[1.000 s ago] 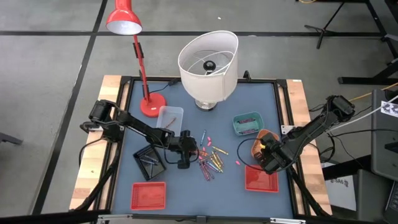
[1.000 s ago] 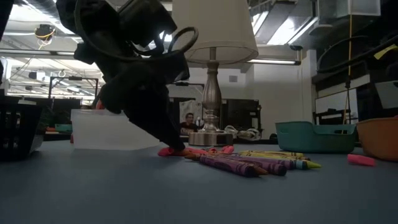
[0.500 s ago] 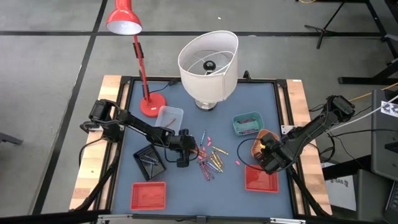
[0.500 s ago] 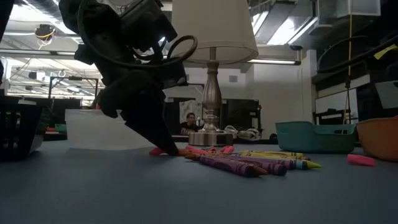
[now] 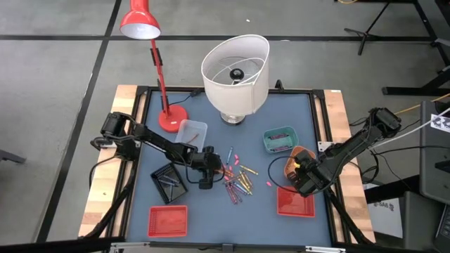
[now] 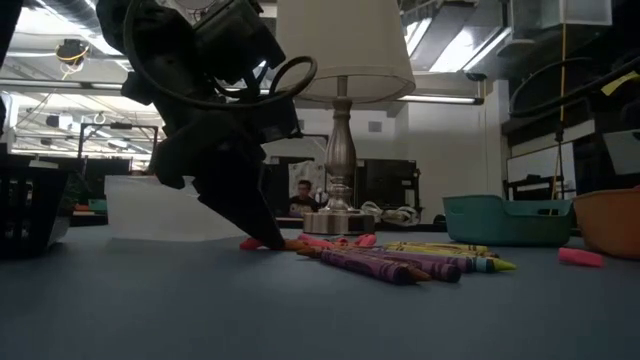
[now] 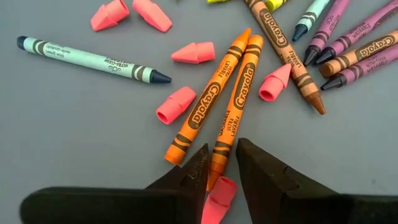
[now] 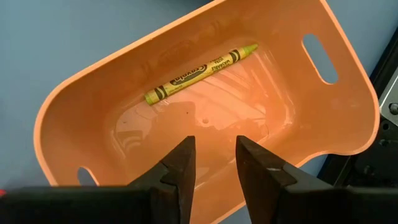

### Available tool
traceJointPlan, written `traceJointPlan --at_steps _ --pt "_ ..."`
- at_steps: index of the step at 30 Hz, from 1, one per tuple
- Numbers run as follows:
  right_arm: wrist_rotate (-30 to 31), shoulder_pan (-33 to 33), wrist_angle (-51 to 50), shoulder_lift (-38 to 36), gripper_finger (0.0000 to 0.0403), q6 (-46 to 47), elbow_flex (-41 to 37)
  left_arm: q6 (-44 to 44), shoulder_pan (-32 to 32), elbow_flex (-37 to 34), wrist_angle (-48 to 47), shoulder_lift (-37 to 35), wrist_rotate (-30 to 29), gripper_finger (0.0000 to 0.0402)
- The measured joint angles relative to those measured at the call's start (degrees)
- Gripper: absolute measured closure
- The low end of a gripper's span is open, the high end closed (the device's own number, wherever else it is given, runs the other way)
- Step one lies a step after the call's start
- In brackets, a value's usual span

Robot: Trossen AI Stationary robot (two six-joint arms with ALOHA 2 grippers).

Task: Sort crayons
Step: Put the orange crayon into the left red bin

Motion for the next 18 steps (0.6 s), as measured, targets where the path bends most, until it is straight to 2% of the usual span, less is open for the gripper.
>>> traceJointPlan --at_steps 11,18 --pt "0.0 0.0 0.7 0.0 0.029 0.0 0.0 0.0 0.0 0.0 0.0 0.0 0.0 0.0381" --pt "0.0 0.0 0.7 0.0 0.029 -0.2 0.1 0.0 0.0 0.0 0.4 0.0 -0.2 0.0394"
